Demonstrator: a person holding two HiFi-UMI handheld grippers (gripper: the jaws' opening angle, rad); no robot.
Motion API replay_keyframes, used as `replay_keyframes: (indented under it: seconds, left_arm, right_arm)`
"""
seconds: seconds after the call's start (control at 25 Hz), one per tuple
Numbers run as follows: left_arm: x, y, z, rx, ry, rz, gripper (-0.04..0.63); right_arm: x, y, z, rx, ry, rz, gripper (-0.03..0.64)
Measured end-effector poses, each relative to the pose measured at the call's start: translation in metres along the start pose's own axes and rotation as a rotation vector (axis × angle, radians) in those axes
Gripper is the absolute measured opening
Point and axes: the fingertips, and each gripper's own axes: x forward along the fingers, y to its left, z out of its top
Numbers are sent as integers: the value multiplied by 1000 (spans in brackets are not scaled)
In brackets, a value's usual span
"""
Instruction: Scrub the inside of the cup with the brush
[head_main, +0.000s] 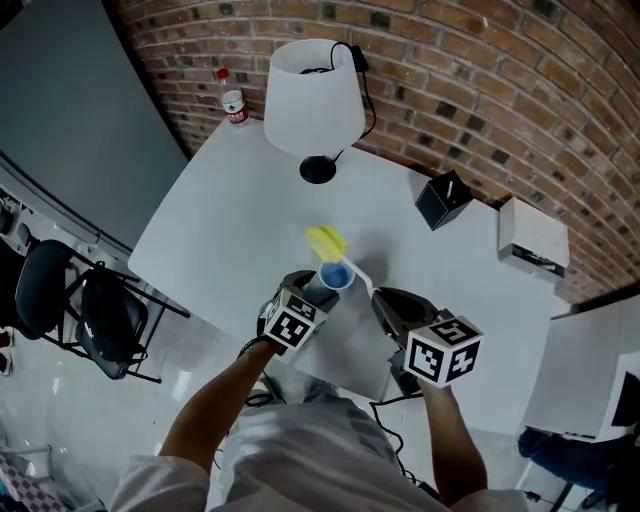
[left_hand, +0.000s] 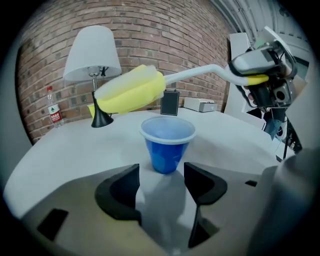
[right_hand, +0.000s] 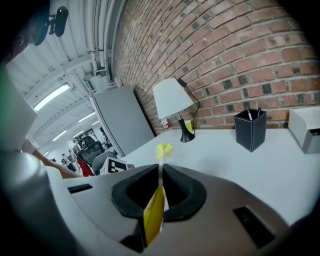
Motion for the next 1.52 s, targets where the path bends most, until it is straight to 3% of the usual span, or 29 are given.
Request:
replay_keyframes:
  seconds: [0.28,0.6,0.84,1.52]
  left_arm:
    - [-30,5,6,-19,-65,38,255]
    - [-102,7,36,-55,-208,72,187]
    - [-150,-4,45,-75,-288,88,67]
    - [-227,-52,48,-27,-356,20,6]
  right_arm:
    - [3,18,2,-68,-23,-49,25]
    - [3,57,2,-82,-83,-123,25]
    - [-4,89,1,-123,-140,-201,25]
    - [-56,149,-17,-187,-214,-382,25]
